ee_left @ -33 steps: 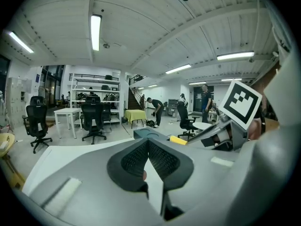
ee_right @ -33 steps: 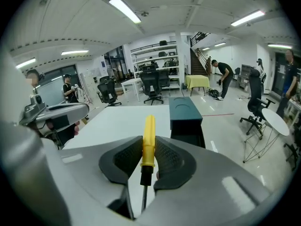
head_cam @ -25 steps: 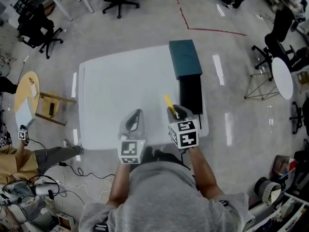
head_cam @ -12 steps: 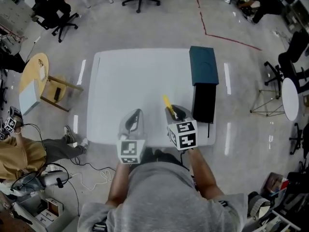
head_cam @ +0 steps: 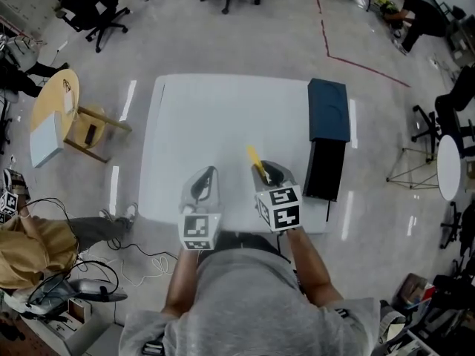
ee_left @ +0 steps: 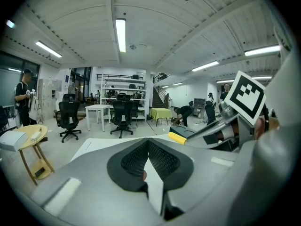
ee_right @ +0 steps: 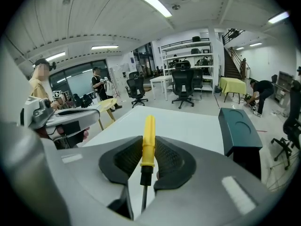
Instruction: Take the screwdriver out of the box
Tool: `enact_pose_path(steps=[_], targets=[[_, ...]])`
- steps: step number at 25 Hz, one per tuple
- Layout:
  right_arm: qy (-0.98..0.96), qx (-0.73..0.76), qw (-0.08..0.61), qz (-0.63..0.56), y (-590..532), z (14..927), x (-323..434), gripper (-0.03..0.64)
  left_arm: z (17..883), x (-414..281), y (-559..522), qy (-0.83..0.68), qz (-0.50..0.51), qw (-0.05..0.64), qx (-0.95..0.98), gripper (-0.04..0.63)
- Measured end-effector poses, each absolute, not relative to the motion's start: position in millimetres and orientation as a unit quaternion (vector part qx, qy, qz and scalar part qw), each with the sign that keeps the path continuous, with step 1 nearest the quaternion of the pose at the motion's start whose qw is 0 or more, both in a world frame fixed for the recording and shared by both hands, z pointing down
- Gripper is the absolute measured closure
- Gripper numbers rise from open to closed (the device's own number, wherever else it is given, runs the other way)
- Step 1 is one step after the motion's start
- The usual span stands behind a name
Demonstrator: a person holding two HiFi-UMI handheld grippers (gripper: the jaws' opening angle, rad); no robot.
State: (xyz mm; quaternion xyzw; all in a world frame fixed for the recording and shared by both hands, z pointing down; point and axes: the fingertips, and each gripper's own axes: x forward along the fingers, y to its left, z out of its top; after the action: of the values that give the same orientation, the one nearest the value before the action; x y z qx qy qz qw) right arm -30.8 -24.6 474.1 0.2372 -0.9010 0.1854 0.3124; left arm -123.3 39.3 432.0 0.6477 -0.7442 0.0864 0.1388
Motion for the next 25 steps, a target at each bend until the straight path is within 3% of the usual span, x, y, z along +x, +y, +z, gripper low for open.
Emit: enact_pose_path(steps=[25], targets=[[-0.896, 0.212, 0.338, 0.196, -67, 503, -135, 0.531, 461, -222, -3, -0.75, 0.094, 0.173, 0.632, 0.584]])
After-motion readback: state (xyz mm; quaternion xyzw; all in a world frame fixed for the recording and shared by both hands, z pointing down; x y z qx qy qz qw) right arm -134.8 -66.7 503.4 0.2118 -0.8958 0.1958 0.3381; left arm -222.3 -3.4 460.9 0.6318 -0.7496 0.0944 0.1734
